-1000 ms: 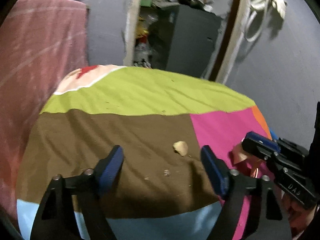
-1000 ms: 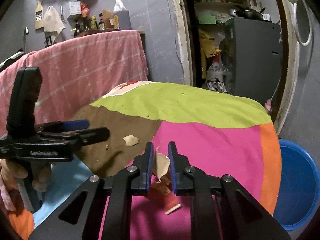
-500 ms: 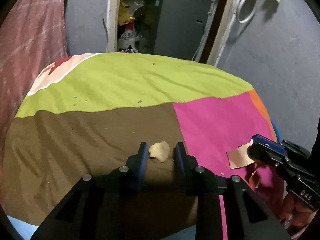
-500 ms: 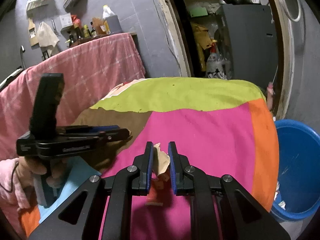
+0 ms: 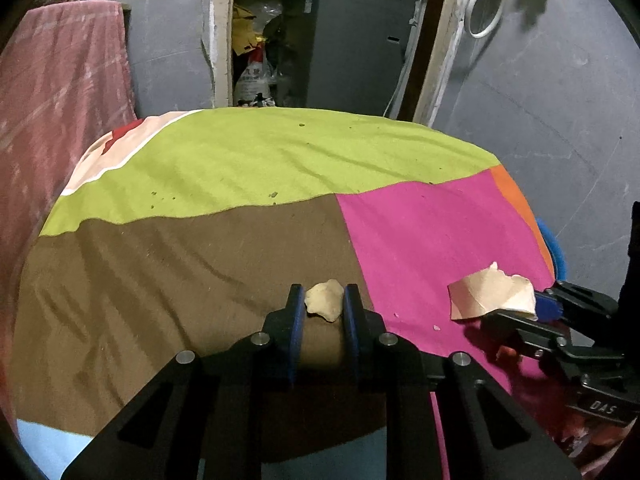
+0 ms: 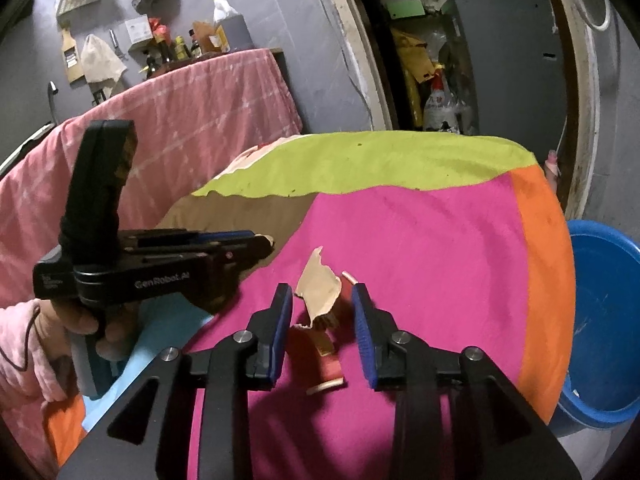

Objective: Collect trash
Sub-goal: 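Lift both held items and carry them toward the blue bucket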

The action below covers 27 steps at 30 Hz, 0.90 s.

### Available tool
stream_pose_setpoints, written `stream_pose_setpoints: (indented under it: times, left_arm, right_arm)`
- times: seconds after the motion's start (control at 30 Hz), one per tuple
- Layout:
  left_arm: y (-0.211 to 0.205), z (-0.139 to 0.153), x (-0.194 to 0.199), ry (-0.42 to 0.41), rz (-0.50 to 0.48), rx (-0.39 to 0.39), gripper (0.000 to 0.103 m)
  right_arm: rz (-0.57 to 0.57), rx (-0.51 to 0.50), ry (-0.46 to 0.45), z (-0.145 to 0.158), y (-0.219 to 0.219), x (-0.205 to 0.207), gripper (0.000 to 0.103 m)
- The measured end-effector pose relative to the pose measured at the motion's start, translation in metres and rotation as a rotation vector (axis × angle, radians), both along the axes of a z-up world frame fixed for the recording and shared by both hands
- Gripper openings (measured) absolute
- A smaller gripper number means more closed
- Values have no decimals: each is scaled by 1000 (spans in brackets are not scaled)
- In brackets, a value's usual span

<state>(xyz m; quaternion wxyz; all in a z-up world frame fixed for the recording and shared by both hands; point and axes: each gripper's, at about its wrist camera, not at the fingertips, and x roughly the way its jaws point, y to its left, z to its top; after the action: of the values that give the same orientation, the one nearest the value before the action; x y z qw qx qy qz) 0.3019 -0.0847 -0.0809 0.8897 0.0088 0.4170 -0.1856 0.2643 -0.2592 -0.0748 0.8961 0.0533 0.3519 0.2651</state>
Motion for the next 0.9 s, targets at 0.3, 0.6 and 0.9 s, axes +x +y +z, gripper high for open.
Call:
stream_pose_setpoints:
  times: [0.3, 0.6, 0.9]
  left_arm:
    - [5, 7, -13, -11, 45, -37, 16]
    - [5, 17, -28, -37, 57, -75, 16]
    - [1, 40, -49, -153, 107, -161, 16]
  right_arm:
    - [-2, -33, -20, -3, 5, -3, 27]
    - [-12, -16, -73, 4, 5, -15, 14]
    - [-54, -6, -203, 31, -3, -33, 14]
